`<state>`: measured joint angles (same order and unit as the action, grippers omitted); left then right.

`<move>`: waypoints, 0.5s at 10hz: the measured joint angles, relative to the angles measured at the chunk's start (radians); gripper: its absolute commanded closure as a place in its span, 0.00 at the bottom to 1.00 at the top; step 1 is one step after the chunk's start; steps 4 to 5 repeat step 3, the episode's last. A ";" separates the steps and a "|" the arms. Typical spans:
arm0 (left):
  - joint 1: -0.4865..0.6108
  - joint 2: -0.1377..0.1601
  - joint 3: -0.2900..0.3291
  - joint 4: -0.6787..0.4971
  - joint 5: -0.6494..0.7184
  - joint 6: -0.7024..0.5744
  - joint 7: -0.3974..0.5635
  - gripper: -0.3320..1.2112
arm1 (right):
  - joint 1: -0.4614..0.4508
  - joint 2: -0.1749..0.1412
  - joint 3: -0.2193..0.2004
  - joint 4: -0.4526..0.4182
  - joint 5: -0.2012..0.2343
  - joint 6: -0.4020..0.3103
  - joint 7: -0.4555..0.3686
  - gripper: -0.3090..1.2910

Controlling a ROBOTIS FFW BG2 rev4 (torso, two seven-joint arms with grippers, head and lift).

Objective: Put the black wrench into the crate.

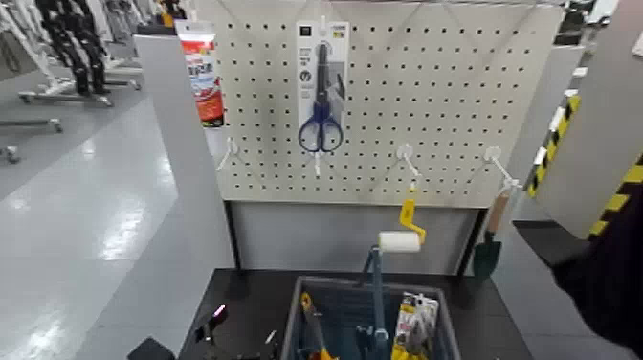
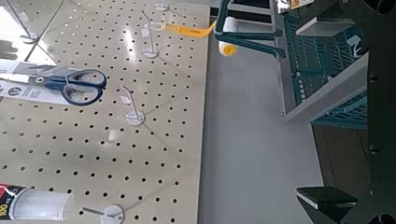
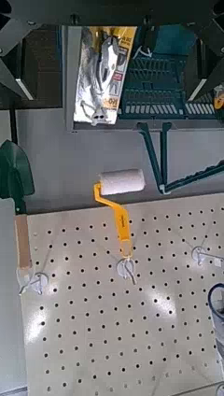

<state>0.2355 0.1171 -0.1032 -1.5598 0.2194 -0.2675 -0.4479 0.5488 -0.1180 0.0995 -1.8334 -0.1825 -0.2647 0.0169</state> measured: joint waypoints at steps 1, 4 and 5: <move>0.001 0.000 0.001 0.000 0.000 -0.001 0.000 0.28 | -0.002 0.000 0.000 -0.002 0.006 -0.001 0.000 0.26; 0.002 -0.001 0.001 0.000 0.000 -0.003 0.000 0.28 | -0.004 0.000 0.004 -0.004 0.030 -0.027 -0.010 0.26; 0.002 -0.001 0.001 0.000 0.000 -0.003 0.000 0.28 | -0.004 0.000 0.004 -0.004 0.030 -0.027 -0.010 0.26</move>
